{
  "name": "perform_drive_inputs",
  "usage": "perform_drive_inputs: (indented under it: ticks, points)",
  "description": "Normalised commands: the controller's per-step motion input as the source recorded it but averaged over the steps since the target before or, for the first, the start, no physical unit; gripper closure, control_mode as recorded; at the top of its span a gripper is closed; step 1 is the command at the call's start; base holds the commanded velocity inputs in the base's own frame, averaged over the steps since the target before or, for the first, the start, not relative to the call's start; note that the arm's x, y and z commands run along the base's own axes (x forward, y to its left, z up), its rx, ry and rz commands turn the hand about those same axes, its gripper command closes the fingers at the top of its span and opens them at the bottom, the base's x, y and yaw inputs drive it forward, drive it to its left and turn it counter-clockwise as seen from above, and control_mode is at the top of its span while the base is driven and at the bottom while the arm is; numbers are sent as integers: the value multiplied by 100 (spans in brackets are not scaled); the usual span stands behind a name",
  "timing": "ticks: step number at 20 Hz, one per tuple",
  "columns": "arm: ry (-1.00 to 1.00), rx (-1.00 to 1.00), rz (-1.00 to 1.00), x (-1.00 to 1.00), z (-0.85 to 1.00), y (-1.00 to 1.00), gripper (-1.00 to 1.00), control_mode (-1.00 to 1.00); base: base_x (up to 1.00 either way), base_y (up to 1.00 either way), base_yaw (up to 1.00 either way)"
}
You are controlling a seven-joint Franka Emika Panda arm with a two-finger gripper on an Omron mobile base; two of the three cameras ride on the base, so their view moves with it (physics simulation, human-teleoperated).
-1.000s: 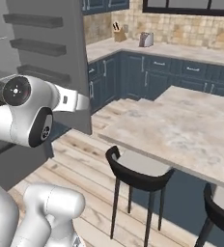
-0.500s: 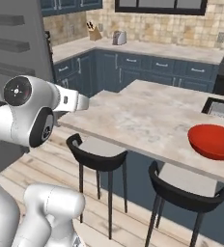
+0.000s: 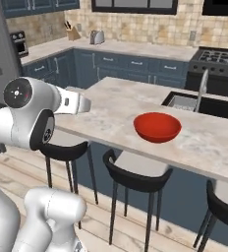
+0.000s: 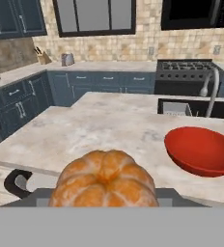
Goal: Retrieve the tangerine and pear from the fridge and place them into the bowl on the dining table.
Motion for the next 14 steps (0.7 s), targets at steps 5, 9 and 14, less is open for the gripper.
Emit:
perform_drive_inputs:
  ticks: [5,9,14]
  points:
    - [0,0,0,0,0,0,100,100,0,-79,-15]
    - [0,0,0,0,0,0,100,100,4,-62,-16]
    - [0,0,0,0,0,0,100,100,18,-47,-15]
